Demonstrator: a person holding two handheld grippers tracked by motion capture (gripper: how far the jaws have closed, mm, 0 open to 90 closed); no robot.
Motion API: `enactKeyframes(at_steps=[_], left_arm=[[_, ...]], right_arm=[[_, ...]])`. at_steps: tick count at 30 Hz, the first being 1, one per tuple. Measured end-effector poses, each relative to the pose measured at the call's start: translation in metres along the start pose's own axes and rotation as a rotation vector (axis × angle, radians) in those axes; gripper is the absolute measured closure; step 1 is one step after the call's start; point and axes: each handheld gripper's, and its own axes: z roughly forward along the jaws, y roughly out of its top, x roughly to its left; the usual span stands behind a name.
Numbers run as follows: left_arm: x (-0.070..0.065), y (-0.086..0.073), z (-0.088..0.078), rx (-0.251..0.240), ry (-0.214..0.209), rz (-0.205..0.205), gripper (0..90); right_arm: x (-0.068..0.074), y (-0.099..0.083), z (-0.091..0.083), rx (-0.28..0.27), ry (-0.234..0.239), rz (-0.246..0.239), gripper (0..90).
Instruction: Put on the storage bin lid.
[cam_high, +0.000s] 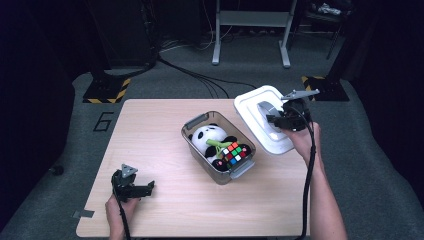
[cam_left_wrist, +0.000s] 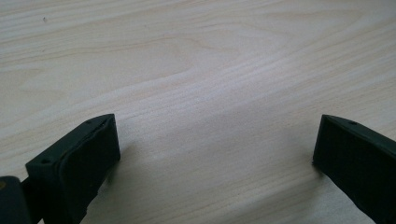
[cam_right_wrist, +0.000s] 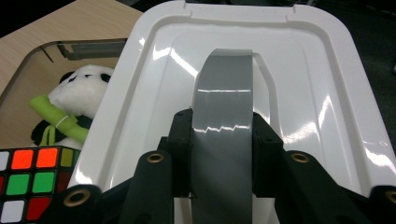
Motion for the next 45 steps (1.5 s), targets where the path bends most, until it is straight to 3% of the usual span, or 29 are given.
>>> enactKeyframes(at_steps=[17,45], left_arm=[[0.0,0.0,0.0,0.001,0.0,0.001,0.3],[0.0,0.0,0.0,-0.001,0.001,0.001,0.3]], right_arm=[[0.029,0.021,0.001,0.0,0.055,-0.042,66.9],[0.063,0.033,0.013,0.027,0.121,-0.082,66.8]])
